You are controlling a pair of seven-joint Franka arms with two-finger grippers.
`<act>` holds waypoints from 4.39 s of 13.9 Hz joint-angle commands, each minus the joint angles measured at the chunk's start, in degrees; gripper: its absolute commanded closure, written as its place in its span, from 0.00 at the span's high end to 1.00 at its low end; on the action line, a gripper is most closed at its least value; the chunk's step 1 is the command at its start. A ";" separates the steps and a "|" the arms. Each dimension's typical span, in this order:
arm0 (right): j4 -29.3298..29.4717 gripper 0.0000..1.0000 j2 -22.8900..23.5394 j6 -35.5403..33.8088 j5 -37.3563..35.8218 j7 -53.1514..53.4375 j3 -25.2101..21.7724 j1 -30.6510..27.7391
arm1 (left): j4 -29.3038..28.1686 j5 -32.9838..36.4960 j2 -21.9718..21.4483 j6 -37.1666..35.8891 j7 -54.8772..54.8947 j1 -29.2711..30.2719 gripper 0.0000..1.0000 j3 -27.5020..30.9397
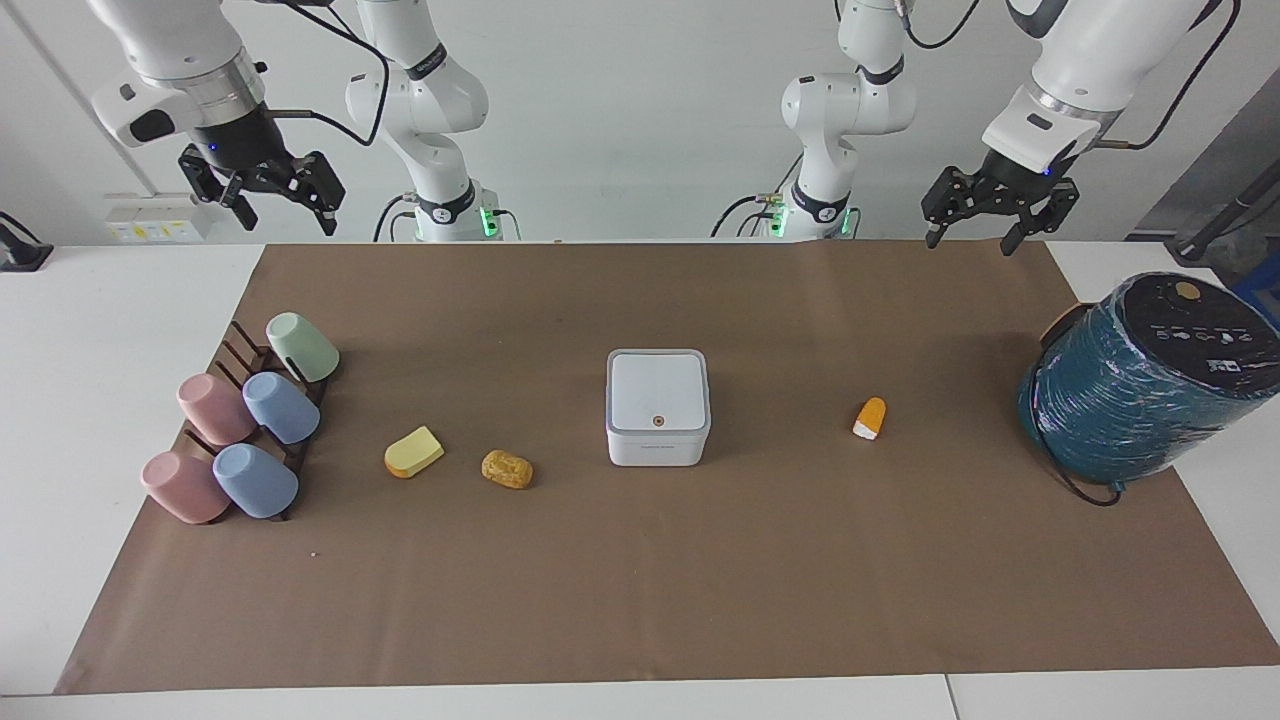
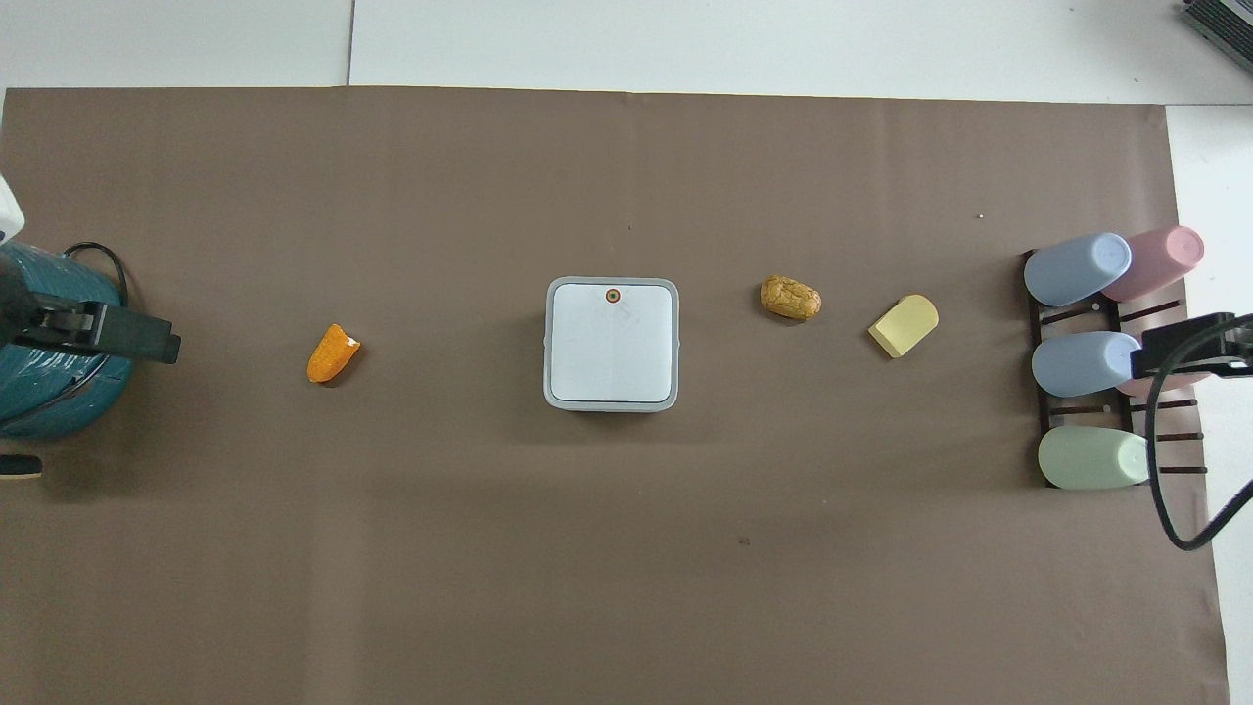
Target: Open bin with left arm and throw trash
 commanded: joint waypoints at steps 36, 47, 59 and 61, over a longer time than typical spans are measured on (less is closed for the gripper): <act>-26.96 0.36 23.89 59.54 4.04 0.71 0.22 4.19 | -6.29 -0.27 25.53 52.18 -27.27 -29.41 0.11 -0.55; -24.60 0.00 23.45 54.54 1.67 1.41 -0.14 4.10 | -8.85 1.23 21.41 47.63 -26.83 -29.86 0.12 -0.20; -6.23 0.00 18.44 33.87 4.20 21.08 5.57 7.97 | -10.60 1.23 3.21 23.54 -16.84 -20.47 0.13 0.86; -4.64 0.00 18.53 34.74 11.12 24.07 6.19 8.23 | -10.60 1.23 2.68 22.12 -12.87 -16.95 0.13 0.77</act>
